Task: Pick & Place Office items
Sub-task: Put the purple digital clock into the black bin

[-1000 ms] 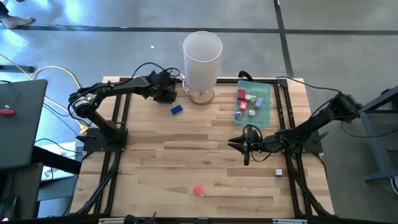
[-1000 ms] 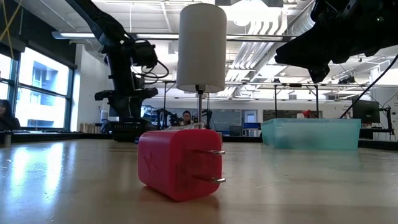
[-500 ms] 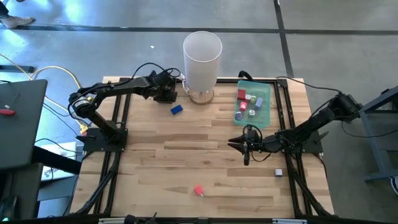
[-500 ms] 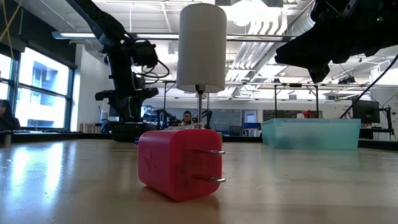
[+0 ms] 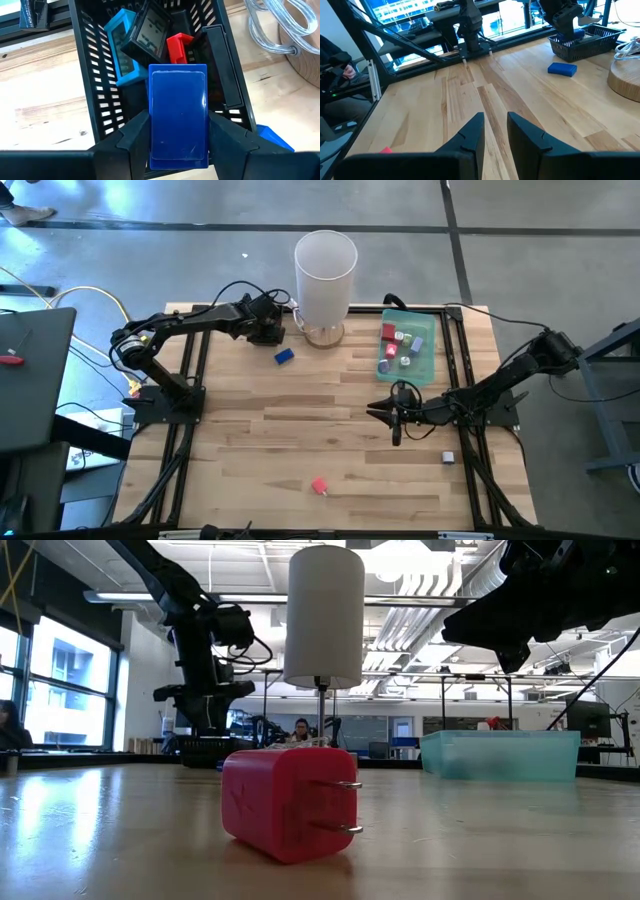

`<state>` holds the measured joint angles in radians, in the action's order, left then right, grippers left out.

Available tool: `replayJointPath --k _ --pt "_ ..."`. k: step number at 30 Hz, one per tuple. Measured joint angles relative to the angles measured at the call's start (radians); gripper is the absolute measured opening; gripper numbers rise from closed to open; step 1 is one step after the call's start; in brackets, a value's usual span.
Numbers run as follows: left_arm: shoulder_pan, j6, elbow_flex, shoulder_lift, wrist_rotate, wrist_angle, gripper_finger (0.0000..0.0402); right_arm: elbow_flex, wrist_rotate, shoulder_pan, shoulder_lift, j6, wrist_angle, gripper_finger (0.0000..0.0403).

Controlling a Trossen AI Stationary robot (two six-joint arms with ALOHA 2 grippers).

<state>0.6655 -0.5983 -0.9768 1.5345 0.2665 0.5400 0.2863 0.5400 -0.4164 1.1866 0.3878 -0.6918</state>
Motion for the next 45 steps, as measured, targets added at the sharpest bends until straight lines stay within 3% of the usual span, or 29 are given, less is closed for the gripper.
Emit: replayJointPath --k 45 --pt "0.000 0.045 0.000 0.077 0.017 -0.003 0.0172 0.000 0.002 0.000 0.000 0.000 0.000 0.0070"
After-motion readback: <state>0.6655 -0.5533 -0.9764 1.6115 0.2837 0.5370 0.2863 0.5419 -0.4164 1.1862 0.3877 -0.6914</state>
